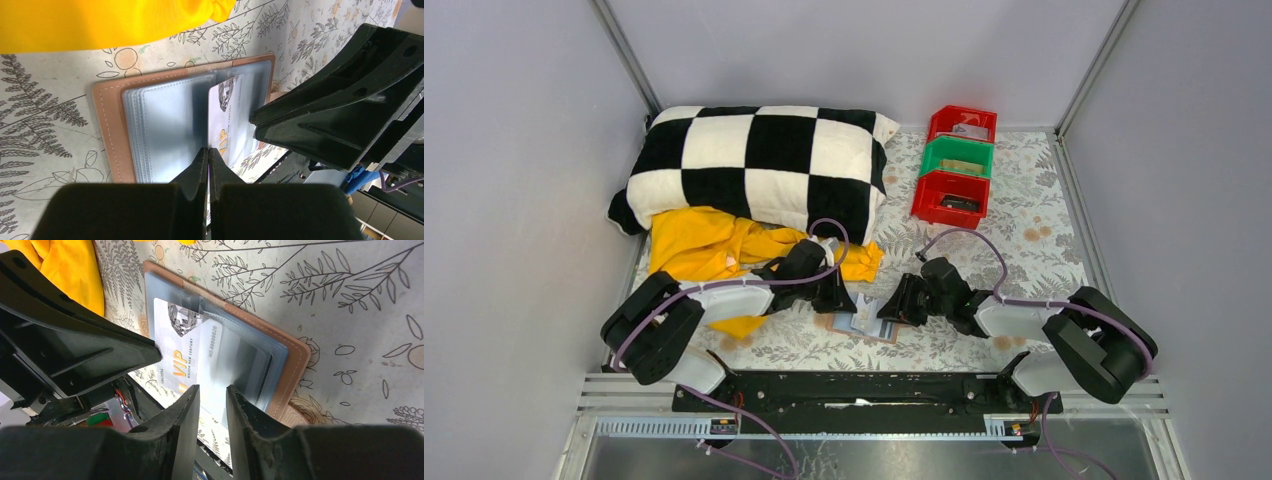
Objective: Take the credit cards out of the card holder
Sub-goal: Remove the credit card from the card holder.
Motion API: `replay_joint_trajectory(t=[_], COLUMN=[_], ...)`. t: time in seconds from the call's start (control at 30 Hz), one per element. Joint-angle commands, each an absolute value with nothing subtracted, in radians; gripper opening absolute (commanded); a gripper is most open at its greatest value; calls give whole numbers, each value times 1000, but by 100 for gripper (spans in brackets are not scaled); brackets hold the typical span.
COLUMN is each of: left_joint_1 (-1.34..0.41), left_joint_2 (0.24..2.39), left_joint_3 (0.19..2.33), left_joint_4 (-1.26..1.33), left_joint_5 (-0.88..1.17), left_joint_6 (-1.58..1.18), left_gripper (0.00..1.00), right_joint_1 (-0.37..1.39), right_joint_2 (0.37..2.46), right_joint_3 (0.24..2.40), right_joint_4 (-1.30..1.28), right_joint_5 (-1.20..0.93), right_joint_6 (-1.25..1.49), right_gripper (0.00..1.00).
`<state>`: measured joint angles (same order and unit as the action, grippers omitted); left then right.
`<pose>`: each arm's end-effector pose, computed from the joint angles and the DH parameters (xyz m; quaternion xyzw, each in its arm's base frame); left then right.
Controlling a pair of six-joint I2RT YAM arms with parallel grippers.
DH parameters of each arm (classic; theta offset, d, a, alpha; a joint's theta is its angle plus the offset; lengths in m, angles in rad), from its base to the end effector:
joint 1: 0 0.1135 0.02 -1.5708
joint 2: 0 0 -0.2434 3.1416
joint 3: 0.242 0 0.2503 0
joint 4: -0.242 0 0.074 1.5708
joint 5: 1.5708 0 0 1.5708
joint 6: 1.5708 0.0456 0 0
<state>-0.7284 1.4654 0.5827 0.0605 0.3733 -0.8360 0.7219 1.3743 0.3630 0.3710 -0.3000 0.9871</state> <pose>0.1936 -0.1950 0.1206 0.0186 0.9169 -0.3758 0.1331 0.1762 0.1731 0.1079 0.0504 0.8848 0.4223 0.1905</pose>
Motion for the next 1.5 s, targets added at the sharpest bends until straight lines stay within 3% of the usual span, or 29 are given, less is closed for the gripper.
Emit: replay_joint_trajectory(t=[0.0, 0.2, 0.3, 0.33, 0.57, 0.77, 0.87, 0.93, 1.23, 1.47], left_joint_1=[-713, -713, -713, -713, -713, -713, -713, -713, -695, -647], left_joint_2=[1432, 1460, 1486, 1496, 1545, 1564, 1572, 1574, 1482, 1325], left_joint_3=[589, 570, 555, 550, 543, 545, 550, 554, 590, 620], left_joint_4=[86, 183, 251, 276, 345, 391, 396, 393, 188, 35], left_joint_5=[381, 469, 533, 549, 593, 612, 612, 610, 531, 630], left_joint_6=[-818, -843, -862, -870, -892, -909, -915, -916, -831, -737], left_gripper=[0, 1, 22, 24, 25, 23, 12, 0, 0, 0], right_joint_1=[729, 730, 729, 730, 729, 730, 730, 729, 729, 719], right_joint_2=[1383, 1415, 1419, 1419, 1420, 1427, 1434, 1437, 1358, 1210], right_joint_3=[336, 343, 349, 351, 351, 351, 356, 357, 371, 406], right_joint_4=[255, 288, 290, 289, 288, 295, 300, 302, 248, 224], right_joint_5=[-244, -258, -258, -258, -258, -261, -265, -266, -264, -307], right_joint_6=[961, 969, 969, 969, 970, 971, 971, 971, 943, 870], right_gripper=[35, 34, 34, 34, 34, 34, 34, 34, 38, 58])
